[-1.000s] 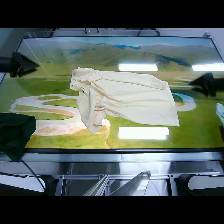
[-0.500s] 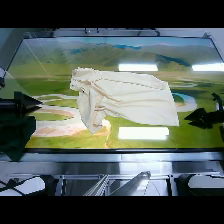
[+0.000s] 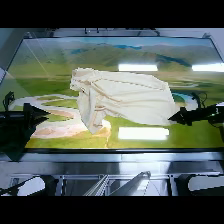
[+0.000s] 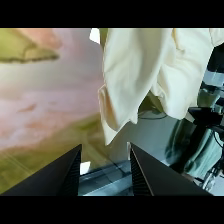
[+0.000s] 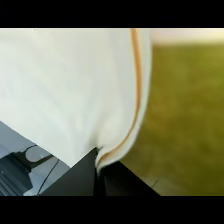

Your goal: Fold the shirts.

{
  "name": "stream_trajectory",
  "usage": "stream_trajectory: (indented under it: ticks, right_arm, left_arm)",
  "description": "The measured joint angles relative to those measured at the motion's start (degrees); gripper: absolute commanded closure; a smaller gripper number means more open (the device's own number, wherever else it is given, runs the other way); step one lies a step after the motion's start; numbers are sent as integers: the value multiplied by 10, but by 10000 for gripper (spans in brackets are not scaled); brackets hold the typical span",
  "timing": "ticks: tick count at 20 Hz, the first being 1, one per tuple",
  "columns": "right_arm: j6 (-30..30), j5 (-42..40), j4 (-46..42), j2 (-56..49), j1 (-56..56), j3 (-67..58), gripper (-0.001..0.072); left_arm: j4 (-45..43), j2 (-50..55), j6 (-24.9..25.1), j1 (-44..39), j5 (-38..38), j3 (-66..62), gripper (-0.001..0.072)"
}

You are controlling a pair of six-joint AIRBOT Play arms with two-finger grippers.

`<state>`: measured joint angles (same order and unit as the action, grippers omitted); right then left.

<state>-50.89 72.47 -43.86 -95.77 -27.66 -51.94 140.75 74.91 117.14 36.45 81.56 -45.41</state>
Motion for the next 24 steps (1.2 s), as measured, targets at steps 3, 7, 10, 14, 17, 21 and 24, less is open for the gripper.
stream_trajectory:
  ticks: [3,7,10,14,17,21,24]
  right_arm:
    - [0,-2,11,1,12,-6,692]
    - [0,-15,10,20,11,-11,692]
    - [0,-2,21,35,11,-12,692]
    - [0,9,26,49,11,-12,692]
    - [0,12,26,56,11,-12,692]
    - [0,21,28,65,11,-13,692]
    - [0,25,28,68,11,-14,692]
  left_arm:
    - [0,1,6,-19,-24,21,22]
    - [5,42,15,-103,-73,29,10]
    - [41,100,19,-177,-116,3,10]
    - [75,183,14,-256,-132,-57,32]
    - [96,239,10,-302,-135,-101,284]
    - [109,284,5,-340,-120,-146,286]
    - [102,289,5,-351,-93,-156,285]
